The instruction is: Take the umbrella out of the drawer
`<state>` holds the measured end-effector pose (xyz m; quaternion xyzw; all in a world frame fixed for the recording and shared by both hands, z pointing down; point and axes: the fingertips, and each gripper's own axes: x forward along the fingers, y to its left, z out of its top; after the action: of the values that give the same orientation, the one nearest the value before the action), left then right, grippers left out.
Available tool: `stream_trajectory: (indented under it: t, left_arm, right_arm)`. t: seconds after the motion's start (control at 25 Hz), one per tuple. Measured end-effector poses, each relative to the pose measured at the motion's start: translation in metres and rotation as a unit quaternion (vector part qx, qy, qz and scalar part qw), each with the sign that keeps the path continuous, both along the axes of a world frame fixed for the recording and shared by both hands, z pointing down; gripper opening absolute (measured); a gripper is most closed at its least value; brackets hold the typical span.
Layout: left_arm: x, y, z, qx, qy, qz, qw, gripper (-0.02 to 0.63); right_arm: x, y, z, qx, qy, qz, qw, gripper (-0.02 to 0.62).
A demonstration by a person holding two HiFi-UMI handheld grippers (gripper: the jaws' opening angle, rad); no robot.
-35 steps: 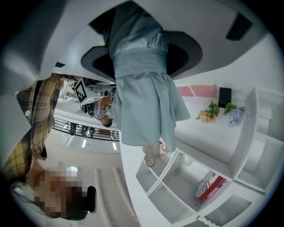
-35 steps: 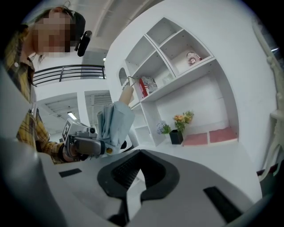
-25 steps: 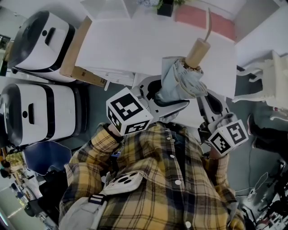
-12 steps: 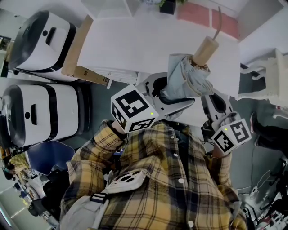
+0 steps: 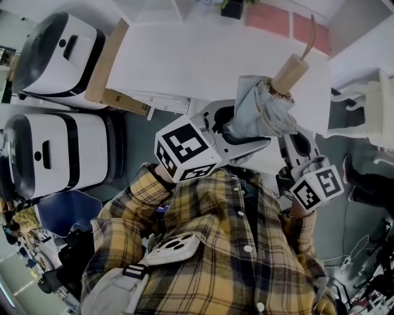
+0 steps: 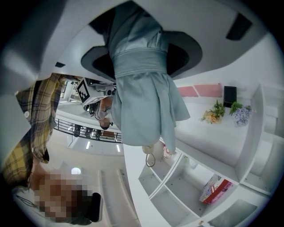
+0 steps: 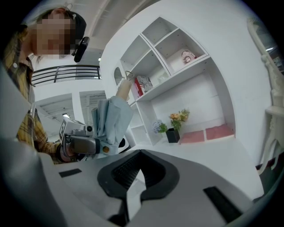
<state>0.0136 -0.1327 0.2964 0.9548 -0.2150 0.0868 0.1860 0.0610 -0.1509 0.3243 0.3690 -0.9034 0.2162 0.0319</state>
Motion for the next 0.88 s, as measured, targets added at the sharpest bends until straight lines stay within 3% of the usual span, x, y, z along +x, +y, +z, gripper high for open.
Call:
stream_trajectory:
  t: [0.88]
  left_arm:
    - [0.0083, 0.0031, 0.005, -0.006, -0.008, 0.024, 0.9997, 0.322]
  right_arm:
    - [0.0035, -0.0004, 0.0076, -0.011, 0.0, 0.006, 1.0, 0.017]
